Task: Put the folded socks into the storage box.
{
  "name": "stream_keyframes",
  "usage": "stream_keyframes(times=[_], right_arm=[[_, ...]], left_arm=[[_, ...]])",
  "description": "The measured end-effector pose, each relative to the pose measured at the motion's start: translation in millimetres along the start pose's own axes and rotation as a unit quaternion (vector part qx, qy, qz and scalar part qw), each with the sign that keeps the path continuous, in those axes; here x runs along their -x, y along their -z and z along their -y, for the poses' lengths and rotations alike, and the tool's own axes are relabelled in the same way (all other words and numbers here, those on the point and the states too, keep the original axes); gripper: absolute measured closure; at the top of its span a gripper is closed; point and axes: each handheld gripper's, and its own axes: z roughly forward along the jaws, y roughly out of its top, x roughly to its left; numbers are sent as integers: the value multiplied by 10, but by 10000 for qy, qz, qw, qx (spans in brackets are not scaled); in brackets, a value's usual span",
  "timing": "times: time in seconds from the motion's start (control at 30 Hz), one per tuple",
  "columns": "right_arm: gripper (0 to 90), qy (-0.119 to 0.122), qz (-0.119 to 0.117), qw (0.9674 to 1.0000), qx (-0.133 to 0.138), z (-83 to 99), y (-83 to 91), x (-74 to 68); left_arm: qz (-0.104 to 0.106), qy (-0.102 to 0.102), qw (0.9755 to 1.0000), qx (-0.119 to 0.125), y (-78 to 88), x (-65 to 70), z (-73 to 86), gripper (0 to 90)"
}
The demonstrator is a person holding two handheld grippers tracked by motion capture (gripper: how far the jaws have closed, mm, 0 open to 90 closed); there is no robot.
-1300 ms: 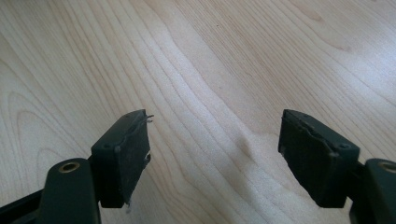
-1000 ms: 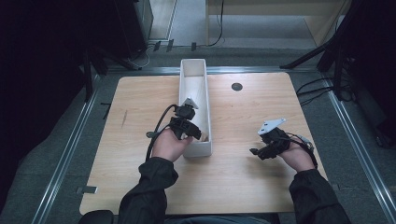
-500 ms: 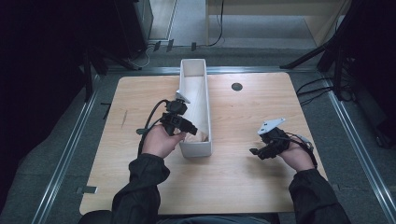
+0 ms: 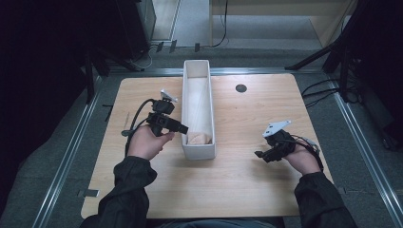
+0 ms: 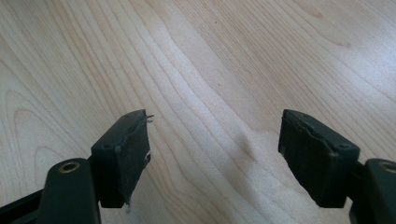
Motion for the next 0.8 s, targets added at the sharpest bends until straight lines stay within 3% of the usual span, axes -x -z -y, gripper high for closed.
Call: stream_keyframes(times=[0.17, 0.3, 0.57, 0.63, 0.73, 0.8], right_arm=[[249, 16, 8, 10000, -11, -4, -2, -7], [249, 6, 5, 10000, -4, -3, 0, -5], [248, -49, 6, 10000, 6, 18, 8, 3], [244, -101, 17, 9999, 53, 18, 12, 2], [240, -114, 20, 9999, 98, 12, 15, 3], [240, -142, 18, 9999, 92, 12, 12, -2]], left_arm=[[-82, -23, 10000, 14, 55, -98, 89, 493], [-17, -13, 10000, 86, 77, -204, 161, 476], [56, 103, 9999, 119, 17, -522, 306, 455], [12, 76, 9998, 180, -6, -589, 339, 453], [-174, -154, 9994, 259, -29, -638, 404, 438], [-147, -164, 9992, 319, -49, -669, 450, 421]])
